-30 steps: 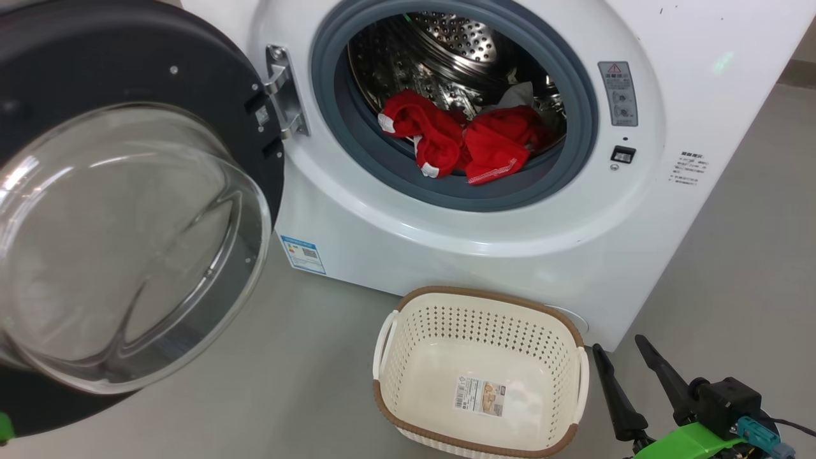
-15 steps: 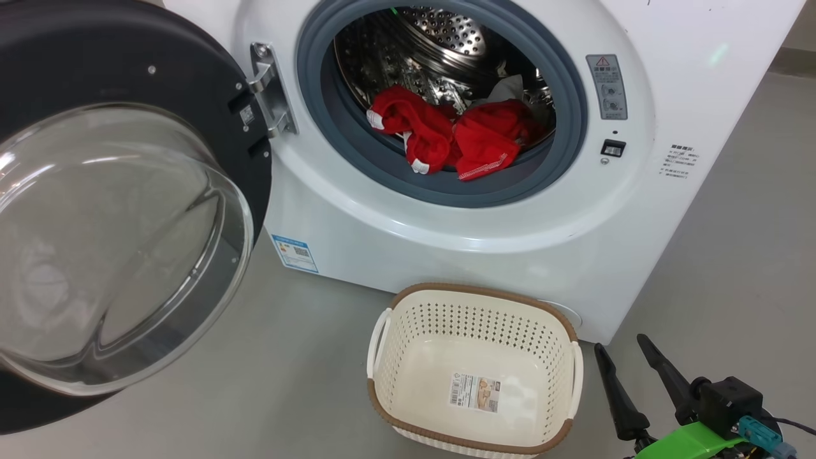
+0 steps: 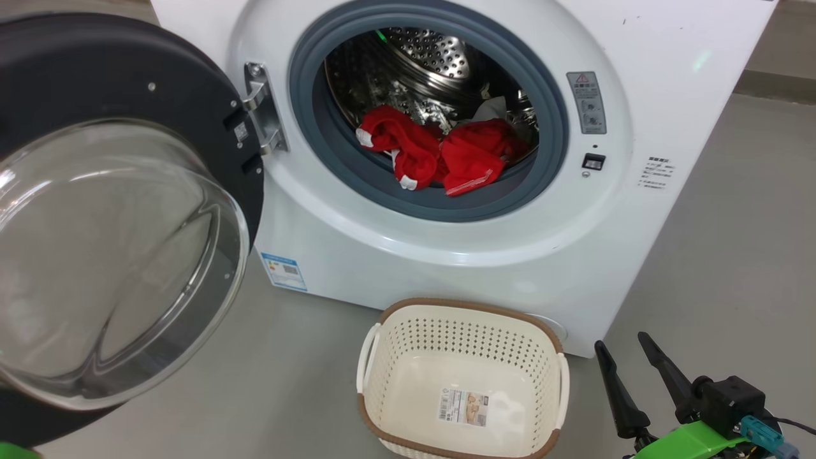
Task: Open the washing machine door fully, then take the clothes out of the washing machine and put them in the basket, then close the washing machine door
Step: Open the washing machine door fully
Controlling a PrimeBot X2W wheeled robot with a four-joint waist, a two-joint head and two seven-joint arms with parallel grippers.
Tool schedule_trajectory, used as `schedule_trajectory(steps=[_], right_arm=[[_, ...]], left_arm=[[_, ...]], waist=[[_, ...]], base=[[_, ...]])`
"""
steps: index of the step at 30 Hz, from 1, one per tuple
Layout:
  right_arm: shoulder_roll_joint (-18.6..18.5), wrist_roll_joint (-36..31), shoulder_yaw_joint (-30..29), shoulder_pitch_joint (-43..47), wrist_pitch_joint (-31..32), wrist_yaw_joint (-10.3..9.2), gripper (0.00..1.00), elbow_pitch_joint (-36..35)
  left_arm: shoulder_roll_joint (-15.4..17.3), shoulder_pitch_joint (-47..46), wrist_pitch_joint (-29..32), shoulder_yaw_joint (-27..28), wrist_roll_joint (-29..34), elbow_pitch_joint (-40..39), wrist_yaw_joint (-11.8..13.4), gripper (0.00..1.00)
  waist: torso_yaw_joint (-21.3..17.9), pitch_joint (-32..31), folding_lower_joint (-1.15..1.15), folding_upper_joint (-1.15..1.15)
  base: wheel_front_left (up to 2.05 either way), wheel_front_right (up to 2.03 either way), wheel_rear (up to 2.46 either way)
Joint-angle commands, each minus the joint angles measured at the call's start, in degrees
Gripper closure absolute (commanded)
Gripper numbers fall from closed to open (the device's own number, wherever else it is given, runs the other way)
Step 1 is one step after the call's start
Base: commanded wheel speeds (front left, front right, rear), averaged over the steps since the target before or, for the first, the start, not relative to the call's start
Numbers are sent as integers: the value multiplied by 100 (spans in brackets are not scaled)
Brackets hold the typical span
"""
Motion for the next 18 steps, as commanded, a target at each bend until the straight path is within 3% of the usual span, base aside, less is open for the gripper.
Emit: schedule_trajectory(steps=[1,4,5,6,8,11,13,17,18], right_arm=[[-22,13,68,-13,-54,36,0,-167],[-22,11,49,2,-54,36,0,-184],[-24,7,45,3,-54,36,0,-190],[-27,5,31,5,-54,36,0,-196],[-29,4,18,6,-54,36,0,-203],[-26,-18,-11,1,-54,36,0,-229],[-33,-26,-33,-7,-54,36,0,-242],[-62,-35,-75,-25,-54,36,0,-257],[-70,-42,-104,-29,-54,36,0,-268]], left_arm=[[41,111,-43,77,44,-405,-102,100],[-183,383,-43,-96,64,-819,-184,83],[-234,468,-43,-187,55,-954,-206,71],[-274,548,-43,-271,41,-1073,-220,66],[-315,625,-43,-352,21,-1167,-229,63],[-395,837,-43,-710,-97,-1395,-243,51],[-372,943,-43,-963,-213,-1473,-245,35],[-328,1024,-43,-1197,-381,-1510,-247,11],[-298,1027,-43,-1324,-430,-1523,-247,0]], waist=[[-73,-56,0,0],[-160,-79,0,0],[-199,-85,0,0],[-233,-88,0,0],[-269,-91,0,0],[-409,-86,0,0],[-508,-77,0,0],[-722,-39,0,0],[-833,-15,0,0]], base=[[0,0,0],[0,0,0],[0,0,0],[0,0,0],[0,0,0],[0,0,0],[0,0,0],[0,0,0],[0,0,0]])
